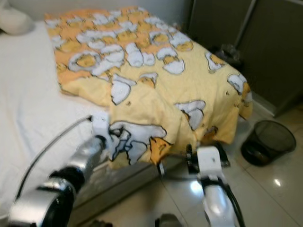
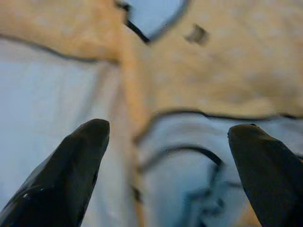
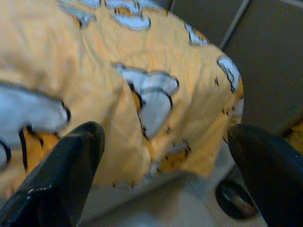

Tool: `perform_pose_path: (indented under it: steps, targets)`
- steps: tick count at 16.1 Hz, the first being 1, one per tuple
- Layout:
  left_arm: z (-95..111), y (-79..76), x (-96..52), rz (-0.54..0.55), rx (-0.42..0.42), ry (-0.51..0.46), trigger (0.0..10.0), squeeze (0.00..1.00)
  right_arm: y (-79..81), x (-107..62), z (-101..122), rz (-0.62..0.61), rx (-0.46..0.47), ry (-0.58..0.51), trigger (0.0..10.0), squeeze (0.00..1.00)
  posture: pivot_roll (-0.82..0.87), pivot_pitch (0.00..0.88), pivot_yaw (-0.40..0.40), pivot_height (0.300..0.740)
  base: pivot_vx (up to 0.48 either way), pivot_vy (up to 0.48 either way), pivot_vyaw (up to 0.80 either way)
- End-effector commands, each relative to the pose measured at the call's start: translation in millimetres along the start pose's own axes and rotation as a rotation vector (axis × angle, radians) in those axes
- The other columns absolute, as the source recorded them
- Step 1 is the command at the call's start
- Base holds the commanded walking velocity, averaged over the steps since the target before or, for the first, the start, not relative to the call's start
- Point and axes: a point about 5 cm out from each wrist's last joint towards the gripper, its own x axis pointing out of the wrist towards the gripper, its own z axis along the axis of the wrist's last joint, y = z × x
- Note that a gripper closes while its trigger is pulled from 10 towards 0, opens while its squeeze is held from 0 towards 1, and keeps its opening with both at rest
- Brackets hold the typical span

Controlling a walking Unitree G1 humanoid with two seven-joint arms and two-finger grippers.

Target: Clean up the room

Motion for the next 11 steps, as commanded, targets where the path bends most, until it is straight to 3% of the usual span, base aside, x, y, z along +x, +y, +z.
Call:
perform_pose_path:
  steps: [1,2,3,4,5,6,7,8,11]
  targets:
    - [9,11.4,1.9,0.077,0.001,-0.035,10.0,0.00,-5.3,-5.7,1,-0.001,-0.009,0.006,10.0,0.00,-0.33,0.127,0.010,0.719,0.000,0.000,0.00]
    - [12,18.7,1.4,0.120,-0.006,-0.052,10.0,0.00,-7.7,-11.9,0,-0.002,-0.014,0.015,10.0,0.00,-0.35,0.149,0.003,0.719,0.000,0.000,0.00]
    - [17,28.0,-2.1,0.133,-0.002,-0.150,10.0,0.00,-12.5,-29.0,2,0.006,-0.036,0.013,10.0,0.00,-0.37,0.170,0.001,0.719,0.000,0.000,0.00]
    - [15,23.5,-6.5,0.084,0.049,-0.218,10.0,0.00,-14.1,-33.7,6,0.004,-0.037,0.002,10.0,0.00,-0.37,0.183,0.001,0.719,0.000,0.000,0.00]
    - [15,23.5,-6.5,0.084,0.049,-0.218,10.0,0.00,-14.1,-33.7,6,0.004,-0.037,0.002,10.0,0.00,-0.37,0.183,0.001,0.719,0.000,0.000,0.00]
    - [0,22.4,-11.9,0.057,0.046,-0.203,10.0,0.00,-14.6,-37.9,8,0.006,-0.033,0.009,10.0,0.00,-0.36,0.195,0.001,0.719,0.000,0.000,0.00]
    - [-22,25.8,-18.4,0.060,-0.010,-0.145,10.0,0.00,-15.1,-45.9,5,0.011,-0.024,0.035,10.0,0.00,-0.34,0.222,-0.016,0.719,0.000,0.000,0.00]
    - [-31,24.4,-20.5,0.058,-0.039,-0.113,10.0,0.00,-12.4,-53.8,3,0.033,-0.017,0.060,10.0,0.00,-0.33,0.257,-0.036,0.719,0.000,0.000,0.00]
    - [-29,16.3,-18.3,0.045,-0.046,-0.113,10.0,0.00,-11.1,-62.3,7,0.072,-0.022,0.067,10.0,0.00,-0.34,0.295,-0.054,0.719,0.000,0.000,0.00]
